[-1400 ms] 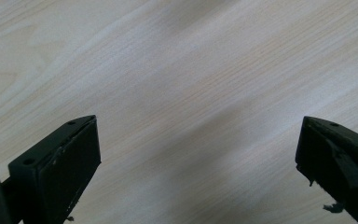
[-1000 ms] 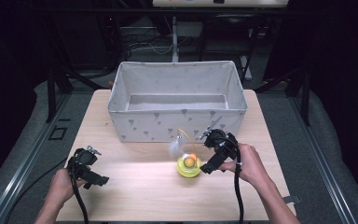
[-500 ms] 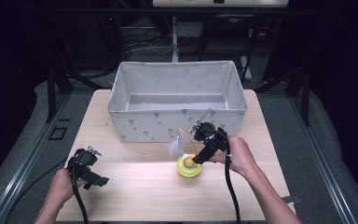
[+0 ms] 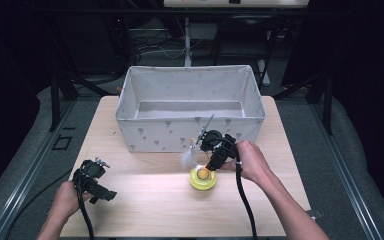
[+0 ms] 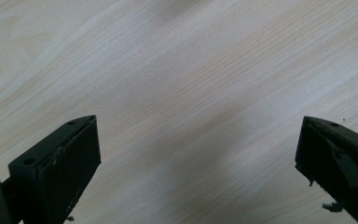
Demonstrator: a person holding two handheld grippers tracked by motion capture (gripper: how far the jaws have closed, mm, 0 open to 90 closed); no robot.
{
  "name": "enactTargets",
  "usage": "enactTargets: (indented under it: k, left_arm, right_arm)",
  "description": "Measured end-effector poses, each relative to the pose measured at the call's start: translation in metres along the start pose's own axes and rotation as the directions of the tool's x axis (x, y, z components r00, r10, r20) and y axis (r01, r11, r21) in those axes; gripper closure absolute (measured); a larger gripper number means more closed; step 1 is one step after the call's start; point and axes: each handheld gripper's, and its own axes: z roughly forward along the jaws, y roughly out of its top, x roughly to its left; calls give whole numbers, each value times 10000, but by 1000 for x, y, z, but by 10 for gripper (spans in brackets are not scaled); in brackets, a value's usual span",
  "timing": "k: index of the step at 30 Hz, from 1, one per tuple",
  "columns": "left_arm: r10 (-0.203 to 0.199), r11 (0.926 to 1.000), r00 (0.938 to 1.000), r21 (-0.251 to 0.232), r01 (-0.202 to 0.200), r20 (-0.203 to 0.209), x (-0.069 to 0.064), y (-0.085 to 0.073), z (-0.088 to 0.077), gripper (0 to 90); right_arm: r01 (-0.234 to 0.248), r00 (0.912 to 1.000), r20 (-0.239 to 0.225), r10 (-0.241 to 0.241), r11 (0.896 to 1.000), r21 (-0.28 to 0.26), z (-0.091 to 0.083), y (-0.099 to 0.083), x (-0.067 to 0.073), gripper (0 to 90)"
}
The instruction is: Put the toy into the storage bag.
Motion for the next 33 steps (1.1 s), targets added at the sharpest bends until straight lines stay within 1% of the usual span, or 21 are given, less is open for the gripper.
enactTargets:
  k: [2, 3, 4, 5, 6, 7, 8, 10, 13, 17, 20, 26, 28, 30, 32, 33]
  left_arm:
    - [8, 10000, 10000, -2, -8, -11, 0, 0, 0, 0]
    - [13, 10000, 10000, 31, -13, -15, 0, 0, 0, 0]
    - [22, 10000, 10000, 44, -21, -28, 0, 0, 0, 0]
    - [18, 10000, 10000, 54, -18, -40, 0, 0, 0, 0]
    - [22, 10000, 10000, 64, -21, -42, 0, 0, 0, 0]
    - [10, 10000, 10000, 63, -10, -46, 0, 0, 1, 0]
    - [10, 10000, 10000, 72, -10, -39, 0, 0, 1, 0]
    - [31, 10000, 10000, 94, -31, -40, 0, 0, 1, 0]
    - [46, 9999, 10000, 123, -46, -51, -1, 0, 1, 0]
    - [71, 9998, 10000, 166, -70, -66, -1, 0, 2, 0]
    - [62, 9998, 10000, 182, -60, -68, -2, 0, 2, 0]
    - [62, 9998, 10000, 169, -61, -69, -1, 0, 2, 0]
    - [36, 9998, 10000, 194, -34, -78, -2, 0, 2, 0]
    - [106, 9997, 9999, 218, -105, -45, -2, 0, 3, 0]
    - [113, 9997, 9999, 217, -112, -43, -2, 0, 3, 0]
    - [93, 9998, 10000, 202, -93, -27, -2, 1, 3, 0]
  right_arm:
    - [115, 9999, 30, -115, 9999, 38, 0, 2, 2, 681]
    - [92, 10000, -10, -91, 9999, 115, 0, 3, 3, 699]
    - [135, 9999, 51, -136, 9998, 160, 0, 4, 3, 720]
    - [140, 9999, 6, -140, 9998, 103, 2, 4, 3, 738]
    - [209, 9998, 34, -210, 9995, 253, 1, 4, 3, 754]
    - [214, 9997, 59, -216, 9994, 282, 2, 5, 3, 776]
    - [158, 9999, 64, -160, 9996, 250, 2, 5, 3, 799]
    - [227, 9996, 140, -230, 9994, 266, 2, 6, 4, 843]
    - [270, 9996, 89, -271, 9994, 207, 1, 6, 4, 875]
    - [415, 9990, 156, -419, 9988, 243, 1, 8, 5, 879]
    - [452, 9989, 90, -453, 9989, 111, 1, 8, 6, 881]
    - [575, 9983, 97, -576, 9983, 48, -1, 10, 7, 883]
    - [589, 9982, 118, -591, 9982, 134, -4, 11, 6, 883]
    - [625, 9979, 160, -626, 9980, 68, -8, 11, 6, 883]
    - [659, 9976, 231, -658, 9978, -14, -12, 11, 5, 883]
    - [675, 9974, 249, -675, 9977, 27, -15, 11, 5, 883]
